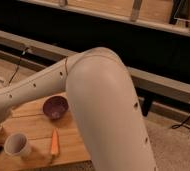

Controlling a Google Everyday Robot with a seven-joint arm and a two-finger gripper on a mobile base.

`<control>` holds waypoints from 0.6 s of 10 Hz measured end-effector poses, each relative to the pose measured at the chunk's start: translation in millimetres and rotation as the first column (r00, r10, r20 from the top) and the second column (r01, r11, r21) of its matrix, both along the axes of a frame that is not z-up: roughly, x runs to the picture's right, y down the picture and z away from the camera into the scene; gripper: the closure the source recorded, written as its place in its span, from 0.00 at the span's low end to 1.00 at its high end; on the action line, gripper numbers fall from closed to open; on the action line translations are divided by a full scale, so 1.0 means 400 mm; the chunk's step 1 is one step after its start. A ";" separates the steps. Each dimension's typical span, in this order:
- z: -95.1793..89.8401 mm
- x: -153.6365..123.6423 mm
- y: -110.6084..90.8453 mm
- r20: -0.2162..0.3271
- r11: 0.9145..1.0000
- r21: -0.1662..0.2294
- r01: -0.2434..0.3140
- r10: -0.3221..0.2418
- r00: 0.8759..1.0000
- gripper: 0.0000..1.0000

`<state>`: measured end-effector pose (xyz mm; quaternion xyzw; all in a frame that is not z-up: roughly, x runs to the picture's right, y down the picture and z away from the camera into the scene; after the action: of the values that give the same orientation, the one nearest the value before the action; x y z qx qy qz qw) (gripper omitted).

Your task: Knock the bottle over

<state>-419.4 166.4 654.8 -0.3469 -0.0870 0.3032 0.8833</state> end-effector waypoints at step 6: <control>0.100 -0.065 0.037 -0.226 0.899 -0.121 0.421 -0.438 0.870 0.79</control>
<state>-445.5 181.1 694.8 -0.3465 0.1134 0.1430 0.9201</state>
